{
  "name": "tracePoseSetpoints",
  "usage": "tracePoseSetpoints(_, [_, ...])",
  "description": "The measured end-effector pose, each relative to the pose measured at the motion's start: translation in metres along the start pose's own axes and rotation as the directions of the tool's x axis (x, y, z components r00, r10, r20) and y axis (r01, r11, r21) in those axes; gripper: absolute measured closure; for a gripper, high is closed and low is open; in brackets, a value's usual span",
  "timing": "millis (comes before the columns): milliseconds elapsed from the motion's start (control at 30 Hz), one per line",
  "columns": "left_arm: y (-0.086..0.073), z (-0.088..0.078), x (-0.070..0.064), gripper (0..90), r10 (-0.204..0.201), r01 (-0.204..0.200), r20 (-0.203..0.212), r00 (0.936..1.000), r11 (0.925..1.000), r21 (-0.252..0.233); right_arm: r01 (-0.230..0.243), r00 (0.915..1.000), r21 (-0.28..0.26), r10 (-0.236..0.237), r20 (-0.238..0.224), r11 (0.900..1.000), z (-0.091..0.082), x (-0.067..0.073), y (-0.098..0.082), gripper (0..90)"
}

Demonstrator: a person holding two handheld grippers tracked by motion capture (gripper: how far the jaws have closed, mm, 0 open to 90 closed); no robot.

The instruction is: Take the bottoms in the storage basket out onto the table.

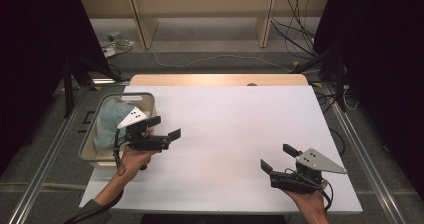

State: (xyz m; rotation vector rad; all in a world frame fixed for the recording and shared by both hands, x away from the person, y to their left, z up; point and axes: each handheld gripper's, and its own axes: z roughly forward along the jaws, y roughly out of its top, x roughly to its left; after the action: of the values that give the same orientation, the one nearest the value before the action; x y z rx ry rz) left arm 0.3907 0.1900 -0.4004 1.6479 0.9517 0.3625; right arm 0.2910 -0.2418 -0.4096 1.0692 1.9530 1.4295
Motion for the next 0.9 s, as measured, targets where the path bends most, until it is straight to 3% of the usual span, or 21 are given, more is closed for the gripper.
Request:
tracePoseSetpoints(300, [0.011,0.006,0.019,0.8,-0.012,0.013,-0.05,0.9987,0.9997,0.02,-0.005,1.0,-0.001,0.005,-0.001,1.0,0.0,0.0,0.0,12.3])
tracePoseSetpoints(333, [0.014,0.008,0.024,0.8,-0.034,0.035,-0.054,0.9979,0.9992,0.02,-0.004,1.0,-0.002,0.004,-0.002,1.0,0.0,0.0,0.0,12.3])
tracePoseSetpoints(467, [0.021,0.012,0.03,0.8,-0.041,0.043,-0.063,0.9972,0.9986,0.031,-0.007,1.0,0.001,0.007,-0.003,1.0,0.0,0.0,0.0,12.3])
tracePoseSetpoints(533, [0.023,0.013,0.033,1.2,-0.056,0.056,-0.092,0.9942,0.9984,0.002,-0.007,0.9999,-0.002,0.007,-0.008,1.0,0.0,0.0,0.0,12.3])
tracePoseSetpoints(900, [0.024,0.012,0.044,1.5,-0.022,0.031,-0.142,0.9897,0.9976,0.061,0.0,0.9999,-0.002,0.0,-0.016,1.0,-0.001,0.002,0.001,12.3])
